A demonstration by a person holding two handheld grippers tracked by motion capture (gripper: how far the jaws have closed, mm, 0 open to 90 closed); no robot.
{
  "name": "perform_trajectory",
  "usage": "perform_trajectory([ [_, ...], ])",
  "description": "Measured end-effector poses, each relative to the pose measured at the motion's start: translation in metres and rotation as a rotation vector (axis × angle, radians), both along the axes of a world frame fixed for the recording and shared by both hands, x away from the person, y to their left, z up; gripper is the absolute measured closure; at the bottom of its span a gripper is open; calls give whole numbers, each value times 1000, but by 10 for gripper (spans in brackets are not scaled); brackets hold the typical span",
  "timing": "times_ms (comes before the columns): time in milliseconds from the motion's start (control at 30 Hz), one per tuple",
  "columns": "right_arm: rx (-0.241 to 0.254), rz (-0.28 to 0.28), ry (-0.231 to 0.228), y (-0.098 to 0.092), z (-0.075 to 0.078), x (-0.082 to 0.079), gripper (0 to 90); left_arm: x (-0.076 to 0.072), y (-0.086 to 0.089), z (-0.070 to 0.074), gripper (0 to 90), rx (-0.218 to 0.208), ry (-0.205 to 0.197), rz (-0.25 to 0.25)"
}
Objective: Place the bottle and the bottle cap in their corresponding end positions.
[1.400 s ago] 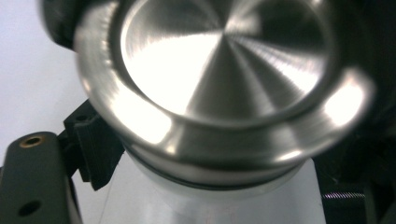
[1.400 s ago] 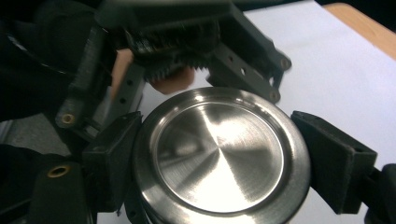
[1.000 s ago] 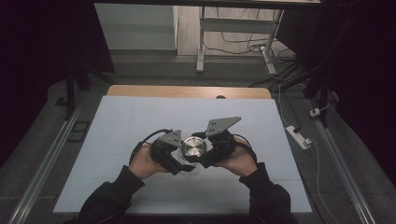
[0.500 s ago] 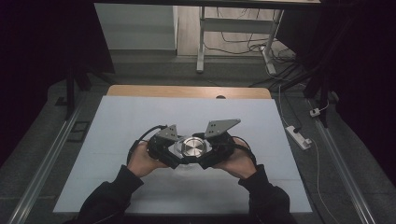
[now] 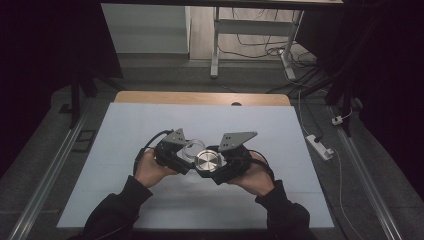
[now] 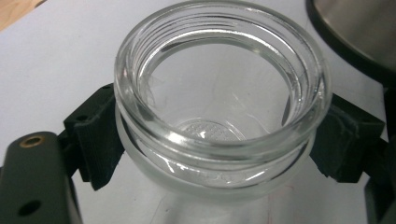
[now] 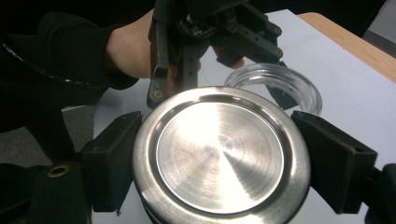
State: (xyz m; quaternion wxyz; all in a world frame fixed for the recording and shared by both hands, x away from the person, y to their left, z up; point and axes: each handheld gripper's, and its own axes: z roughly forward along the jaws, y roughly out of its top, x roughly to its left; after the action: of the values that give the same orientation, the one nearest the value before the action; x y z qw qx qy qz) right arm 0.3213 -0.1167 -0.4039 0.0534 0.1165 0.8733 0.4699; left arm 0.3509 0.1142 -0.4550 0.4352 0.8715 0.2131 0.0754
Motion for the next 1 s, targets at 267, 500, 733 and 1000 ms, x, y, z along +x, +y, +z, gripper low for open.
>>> perform_trajectory([
  [267,11,-11,-8,-3,-3,-7,197,5,3,3,153,-5,-12,30],
  [500,17,-16,-8,-3,-9,-12,197,11,2,6,153,-9,-19,50],
  [733,16,-19,-14,-3,-16,-16,197,17,0,9,153,-14,-30,61],
  [1000,21,-28,-15,-2,-25,-21,197,25,-2,8,153,-12,-28,72],
])
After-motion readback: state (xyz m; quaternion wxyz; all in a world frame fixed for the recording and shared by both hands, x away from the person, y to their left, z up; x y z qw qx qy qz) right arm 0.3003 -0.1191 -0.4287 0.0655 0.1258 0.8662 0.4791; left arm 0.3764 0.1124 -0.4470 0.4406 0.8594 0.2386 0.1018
